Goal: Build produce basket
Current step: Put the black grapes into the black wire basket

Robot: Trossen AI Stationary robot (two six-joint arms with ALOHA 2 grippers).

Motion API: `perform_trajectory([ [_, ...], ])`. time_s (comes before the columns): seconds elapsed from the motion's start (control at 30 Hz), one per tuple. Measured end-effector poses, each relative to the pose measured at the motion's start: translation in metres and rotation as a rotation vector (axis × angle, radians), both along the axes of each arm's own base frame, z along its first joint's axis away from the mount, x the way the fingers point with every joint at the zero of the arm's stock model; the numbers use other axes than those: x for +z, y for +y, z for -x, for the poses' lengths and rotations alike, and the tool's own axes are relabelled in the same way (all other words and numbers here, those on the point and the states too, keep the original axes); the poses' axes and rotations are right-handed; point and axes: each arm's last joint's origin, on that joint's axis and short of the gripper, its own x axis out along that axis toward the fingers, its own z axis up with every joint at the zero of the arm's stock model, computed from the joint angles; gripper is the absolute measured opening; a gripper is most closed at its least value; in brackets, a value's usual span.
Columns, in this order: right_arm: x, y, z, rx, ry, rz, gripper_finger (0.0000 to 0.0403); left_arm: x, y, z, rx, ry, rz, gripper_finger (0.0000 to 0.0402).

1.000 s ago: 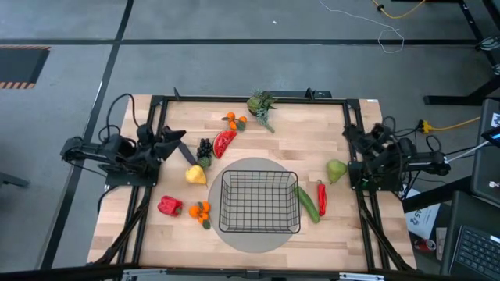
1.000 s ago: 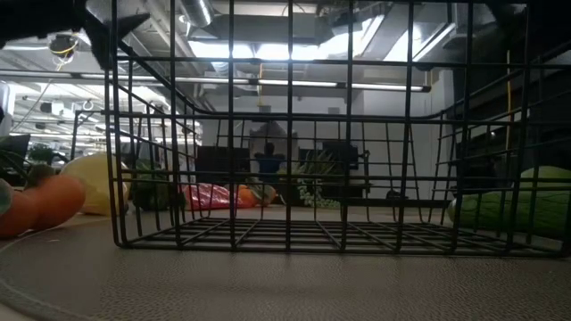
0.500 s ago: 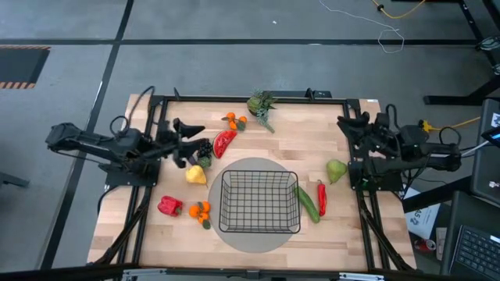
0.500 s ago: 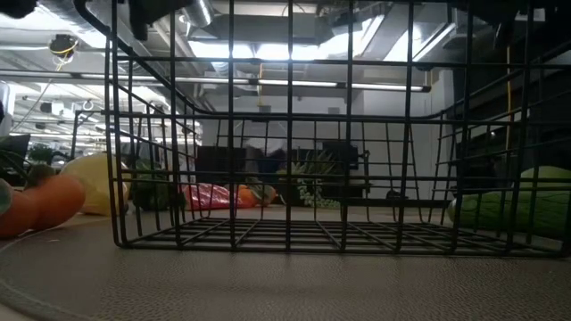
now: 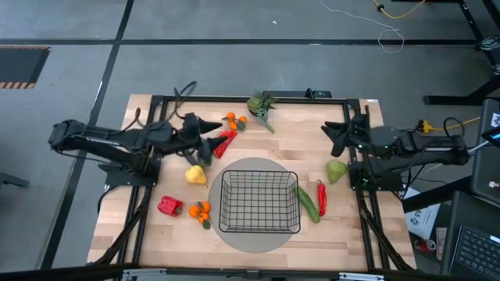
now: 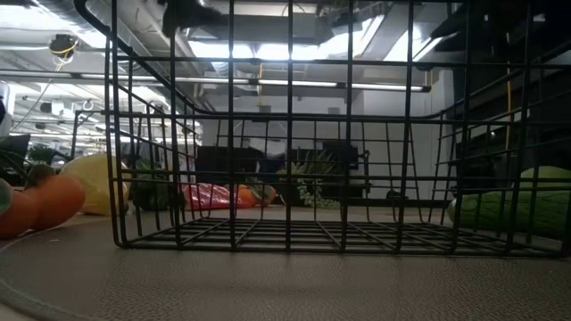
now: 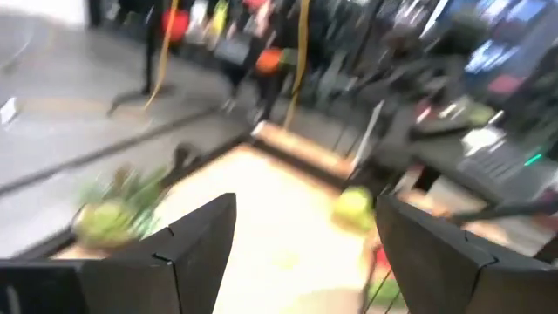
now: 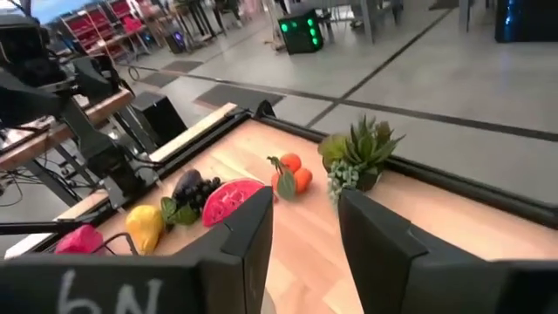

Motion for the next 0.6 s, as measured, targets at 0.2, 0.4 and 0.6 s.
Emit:
perform_trajectory([
  [0.2,-0.005,0.001,-0.012,-0.004,0.039,-0.027,0.0134,-0.003,0.019,0.006,0.252,0.234,0.175,0.0270],
  [0.4,-0.007,0.002,-0.017,-0.008,0.043,-0.037,0.0134,-0.028,0.038,0.026,0.512,0.393,0.456,0.0270],
  [0.6,-0.006,0.002,-0.022,-0.013,0.012,-0.054,0.0134,-0.048,0.048,0.026,0.618,0.523,0.573,0.0270],
])
